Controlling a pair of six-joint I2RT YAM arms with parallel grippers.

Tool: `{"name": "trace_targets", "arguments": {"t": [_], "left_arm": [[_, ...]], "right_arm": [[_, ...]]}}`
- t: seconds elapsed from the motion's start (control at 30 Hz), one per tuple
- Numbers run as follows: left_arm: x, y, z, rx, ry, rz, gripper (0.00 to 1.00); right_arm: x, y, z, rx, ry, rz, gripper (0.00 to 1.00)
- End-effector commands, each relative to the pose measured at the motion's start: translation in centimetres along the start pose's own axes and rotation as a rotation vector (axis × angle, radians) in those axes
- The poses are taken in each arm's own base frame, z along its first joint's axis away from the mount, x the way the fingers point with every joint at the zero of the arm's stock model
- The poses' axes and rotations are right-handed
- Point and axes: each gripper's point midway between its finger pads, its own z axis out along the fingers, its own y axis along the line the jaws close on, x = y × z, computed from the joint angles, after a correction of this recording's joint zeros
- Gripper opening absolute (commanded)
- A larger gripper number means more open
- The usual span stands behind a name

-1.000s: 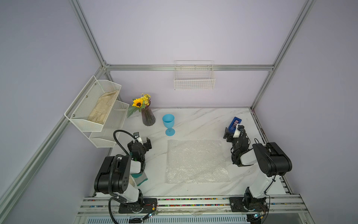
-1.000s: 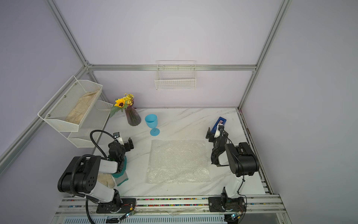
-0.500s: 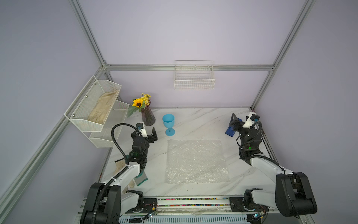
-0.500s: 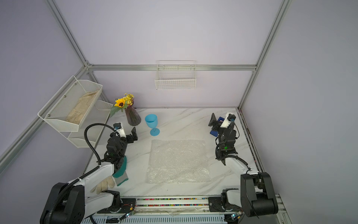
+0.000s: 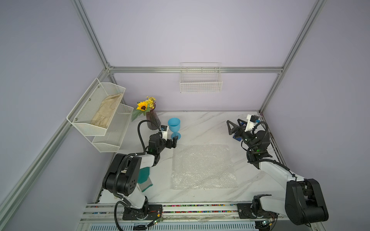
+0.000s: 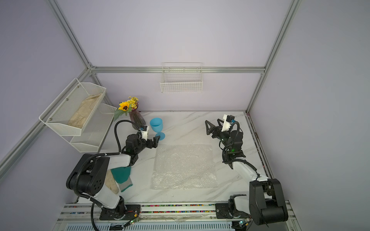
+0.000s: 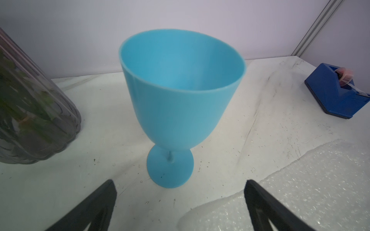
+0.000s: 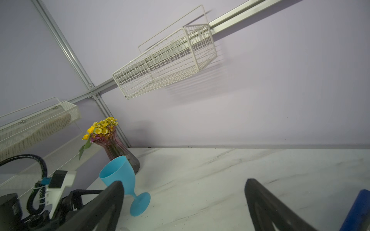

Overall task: Wrap wine glasses in bubble wrap
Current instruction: Pick up the wine glass at the center of the board, then place the wine glass on the bubble wrap.

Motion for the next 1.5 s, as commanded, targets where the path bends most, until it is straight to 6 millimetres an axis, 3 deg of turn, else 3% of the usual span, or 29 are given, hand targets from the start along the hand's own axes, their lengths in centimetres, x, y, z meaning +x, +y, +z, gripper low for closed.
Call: {"name": "trace_targets", "arguments": {"t": [0.0,0.43,0.67,0.87,1.0,1.13,1.27,1.37,1.47], "left_arm": [[-7.6,-1.0,0.9,0.087,-0.226,0.059,1.0],[-9.6,-0.8,4.7,0.121,-0.265,0.118,0.99],[-9.7,-0.7,5.3,0.122,-0.226,0.11,0.82],[-11.8,-2.2,3.1,0.126,-0.161,0.065,0.79],[-12.8,-3.9,1.3,0.034,0.052,0.035,0.69],[-13.6,-6.7,-1.6,0.069,0.187,-0.05,0.64],[-12.3,-8.6,-4.8,0.104,0.305,-0.179,0.65],[-9.8,-10.2,-7.1,0.146,0.476,-0.226,0.64],[-6.6,-11.7,-9.3,0.188,0.67,-0.286,0.71]], "right_arm": [[-0.4,1.6,0.0,-0.07,-0.016,-0.041,0.97],[0.4,1.4,0.5,-0.072,0.011,-0.085,0.97],[0.3,1.5,0.7,-0.073,0.024,-0.09,0.97],[-0.5,1.8,0.9,-0.072,0.028,-0.08,0.97],[-1.2,2.0,1.1,-0.068,0.037,-0.04,0.97],[-1.9,0.8,1.9,0.018,0.065,0.03,0.97],[-2.2,0.3,2.2,0.061,0.103,0.061,0.97],[-2.2,0.4,2.0,0.072,0.129,0.092,0.97],[-2.0,0.9,1.6,0.056,0.146,0.131,0.96]]}}
